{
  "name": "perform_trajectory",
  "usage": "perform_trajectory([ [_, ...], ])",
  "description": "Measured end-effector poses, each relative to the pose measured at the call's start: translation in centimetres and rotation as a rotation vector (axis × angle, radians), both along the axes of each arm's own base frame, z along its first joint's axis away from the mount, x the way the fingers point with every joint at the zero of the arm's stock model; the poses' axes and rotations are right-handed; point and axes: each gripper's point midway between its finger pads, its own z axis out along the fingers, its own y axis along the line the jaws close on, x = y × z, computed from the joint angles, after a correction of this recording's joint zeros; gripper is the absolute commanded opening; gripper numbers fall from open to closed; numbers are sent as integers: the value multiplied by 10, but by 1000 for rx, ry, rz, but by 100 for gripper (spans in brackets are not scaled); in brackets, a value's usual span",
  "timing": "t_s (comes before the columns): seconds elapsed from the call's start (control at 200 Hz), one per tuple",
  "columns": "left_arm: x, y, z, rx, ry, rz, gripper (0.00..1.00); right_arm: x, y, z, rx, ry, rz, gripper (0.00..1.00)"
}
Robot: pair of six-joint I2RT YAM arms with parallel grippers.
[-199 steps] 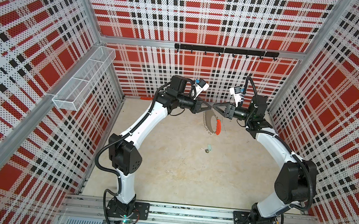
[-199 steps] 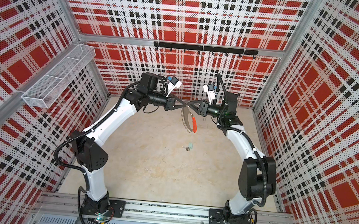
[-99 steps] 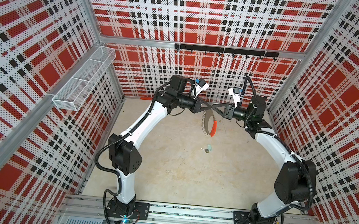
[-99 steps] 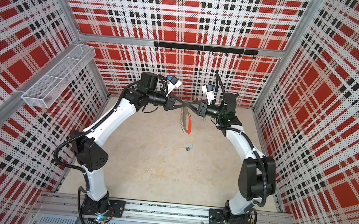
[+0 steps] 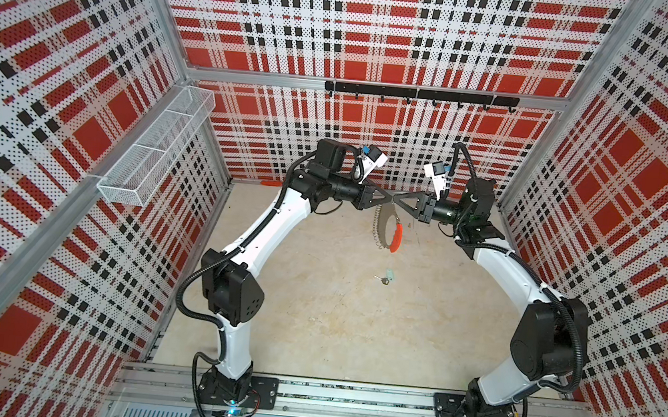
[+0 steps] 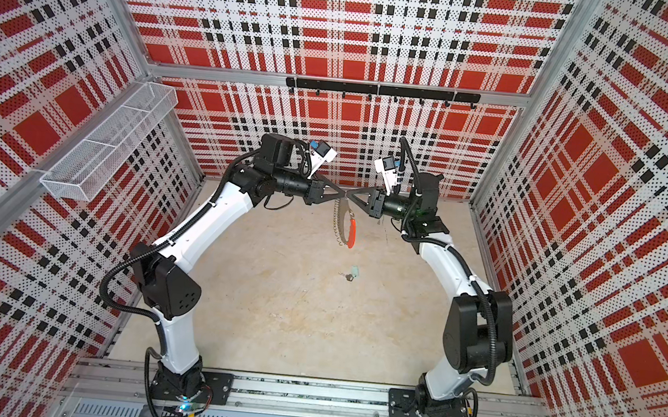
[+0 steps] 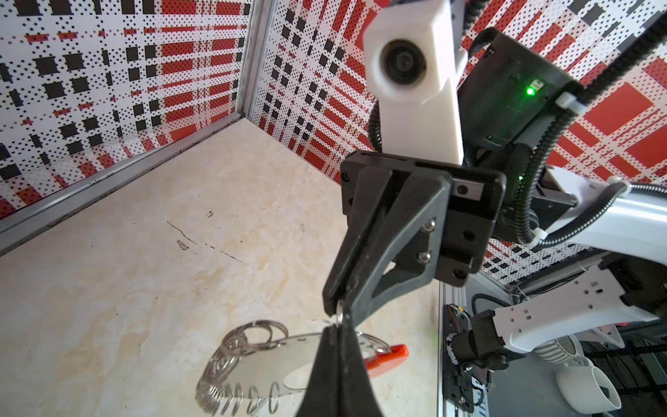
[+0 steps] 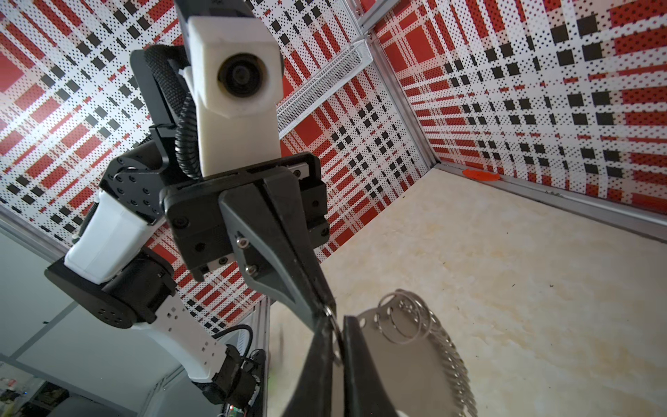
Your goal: Put the keys on the keyring
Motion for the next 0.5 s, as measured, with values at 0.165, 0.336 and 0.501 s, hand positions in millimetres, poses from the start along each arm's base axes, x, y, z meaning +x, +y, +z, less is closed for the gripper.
perform_trajectory([
  [0.165,6,1,-3,-10,23,36,0,1,2,-1,71,24,-50,0],
  [0.336,16,0,4,-56,10,61,51,7,4,6,134,62,-96,0],
  [0.501,26,8,19,-102,-15,153,45,3,13,19,230,65,-121,0],
])
